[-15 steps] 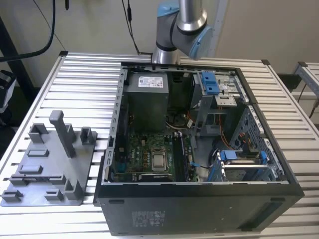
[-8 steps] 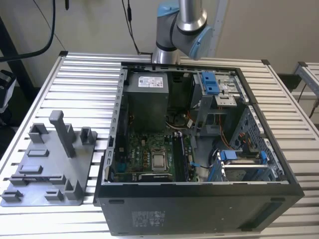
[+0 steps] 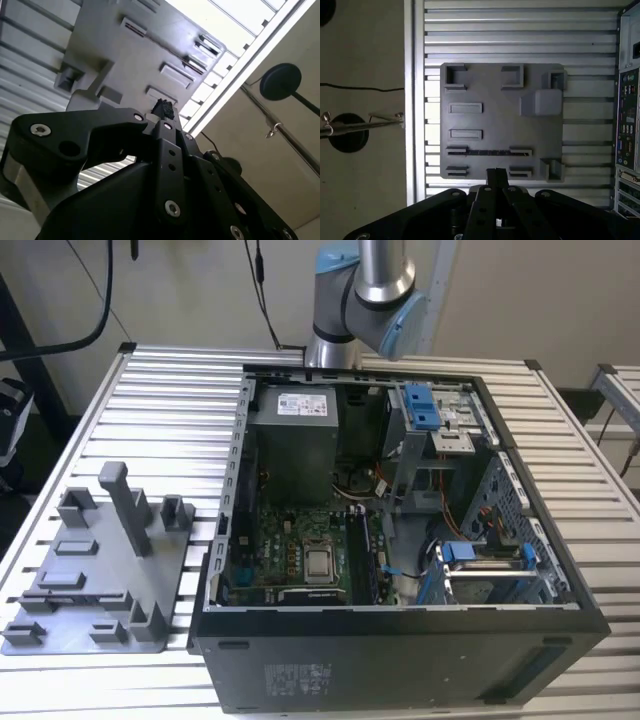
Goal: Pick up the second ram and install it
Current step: 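Pick up the second ram and move it above second insertion slot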
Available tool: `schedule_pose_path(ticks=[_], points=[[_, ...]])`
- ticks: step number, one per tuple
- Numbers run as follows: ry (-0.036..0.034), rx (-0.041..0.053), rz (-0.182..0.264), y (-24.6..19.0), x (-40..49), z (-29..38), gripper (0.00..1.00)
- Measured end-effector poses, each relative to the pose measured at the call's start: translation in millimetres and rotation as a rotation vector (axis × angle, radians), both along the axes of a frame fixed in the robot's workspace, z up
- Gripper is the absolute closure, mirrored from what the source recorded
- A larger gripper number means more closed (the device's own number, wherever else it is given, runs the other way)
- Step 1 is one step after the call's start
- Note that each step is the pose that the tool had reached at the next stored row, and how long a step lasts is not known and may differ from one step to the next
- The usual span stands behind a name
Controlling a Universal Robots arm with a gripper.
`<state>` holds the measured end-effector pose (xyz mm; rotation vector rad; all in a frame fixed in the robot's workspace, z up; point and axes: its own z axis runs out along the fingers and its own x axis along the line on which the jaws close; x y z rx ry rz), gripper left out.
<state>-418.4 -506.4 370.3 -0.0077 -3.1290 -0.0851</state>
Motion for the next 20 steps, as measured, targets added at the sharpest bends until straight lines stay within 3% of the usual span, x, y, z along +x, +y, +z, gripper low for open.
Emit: schedule_pose_path(ticks=[20], points=[[0.0000,0.0000,0.087,0.2,0.0,0.0,0.89]])
